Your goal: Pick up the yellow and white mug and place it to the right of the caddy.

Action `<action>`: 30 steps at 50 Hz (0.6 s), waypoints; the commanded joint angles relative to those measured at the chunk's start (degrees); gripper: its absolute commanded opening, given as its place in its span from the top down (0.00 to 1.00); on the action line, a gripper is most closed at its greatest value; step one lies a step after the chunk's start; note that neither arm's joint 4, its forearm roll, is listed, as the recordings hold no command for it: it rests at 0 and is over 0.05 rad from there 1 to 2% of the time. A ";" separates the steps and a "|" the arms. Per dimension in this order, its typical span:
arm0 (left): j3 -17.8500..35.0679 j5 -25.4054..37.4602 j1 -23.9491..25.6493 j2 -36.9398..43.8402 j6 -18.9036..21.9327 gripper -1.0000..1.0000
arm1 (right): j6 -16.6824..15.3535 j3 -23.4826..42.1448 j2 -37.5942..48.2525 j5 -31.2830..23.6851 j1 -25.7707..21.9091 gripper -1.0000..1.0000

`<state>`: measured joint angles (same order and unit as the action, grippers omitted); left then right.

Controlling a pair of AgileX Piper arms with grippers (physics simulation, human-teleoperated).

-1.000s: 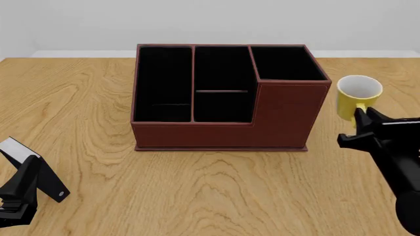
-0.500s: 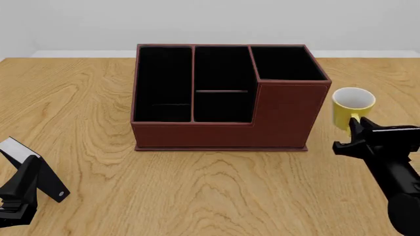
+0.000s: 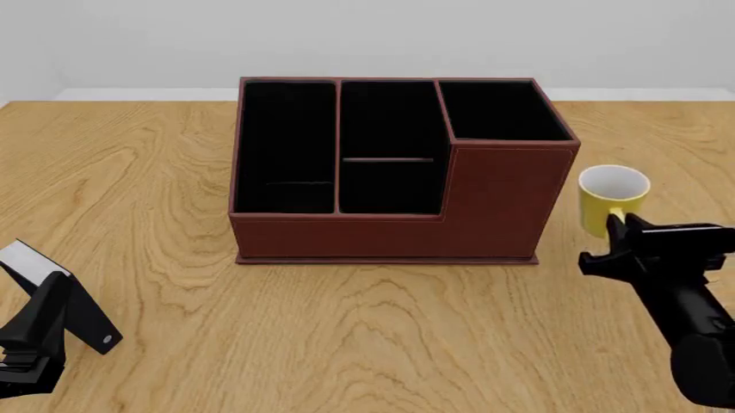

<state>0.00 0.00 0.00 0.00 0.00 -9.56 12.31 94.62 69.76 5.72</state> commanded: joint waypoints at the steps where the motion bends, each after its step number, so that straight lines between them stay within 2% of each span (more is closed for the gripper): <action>1: 0.00 0.00 0.00 0.00 0.00 0.00 | 0.15 0.82 1.94 0.13 0.40 1.00; 30: 0.00 0.00 0.00 0.00 0.00 0.00 | -0.34 3.10 7.24 0.14 1.39 1.00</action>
<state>0.00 0.00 0.00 0.00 0.00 -10.21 14.69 100.71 69.81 6.85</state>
